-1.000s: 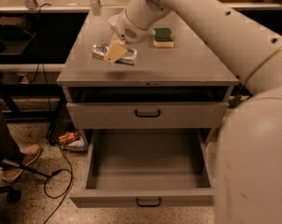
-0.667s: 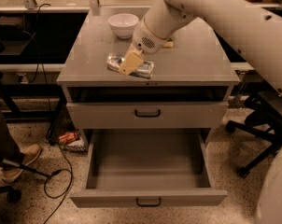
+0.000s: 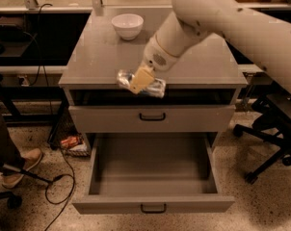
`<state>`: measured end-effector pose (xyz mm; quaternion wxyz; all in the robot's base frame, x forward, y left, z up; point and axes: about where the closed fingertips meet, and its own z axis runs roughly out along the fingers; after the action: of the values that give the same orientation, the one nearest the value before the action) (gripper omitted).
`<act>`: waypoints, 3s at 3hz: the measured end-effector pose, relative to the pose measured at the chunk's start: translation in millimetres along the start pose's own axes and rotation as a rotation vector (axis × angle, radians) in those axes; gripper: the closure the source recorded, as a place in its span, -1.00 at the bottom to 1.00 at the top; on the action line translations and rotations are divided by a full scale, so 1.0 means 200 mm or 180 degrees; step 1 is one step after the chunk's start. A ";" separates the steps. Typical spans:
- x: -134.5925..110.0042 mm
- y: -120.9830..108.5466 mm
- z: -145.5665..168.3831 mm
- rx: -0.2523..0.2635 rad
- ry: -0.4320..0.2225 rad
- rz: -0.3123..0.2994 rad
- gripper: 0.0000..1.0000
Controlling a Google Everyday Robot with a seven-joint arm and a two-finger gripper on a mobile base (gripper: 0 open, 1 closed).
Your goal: Place redbull can into middle drawer
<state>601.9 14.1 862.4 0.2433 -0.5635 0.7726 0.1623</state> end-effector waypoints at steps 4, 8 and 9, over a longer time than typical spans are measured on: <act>0.58 0.52 0.61 -0.0530 0.0111 0.1057 1.00; 1.15 0.30 1.15 0.0054 -0.0139 0.1762 1.00; 1.22 0.23 1.31 0.0173 -0.0280 0.1807 1.00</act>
Offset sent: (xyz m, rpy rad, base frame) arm -0.1217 -0.0076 -0.1725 0.0862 0.3761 -0.2030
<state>547.9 -27.0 507.1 0.2365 -0.3103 0.8922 0.2275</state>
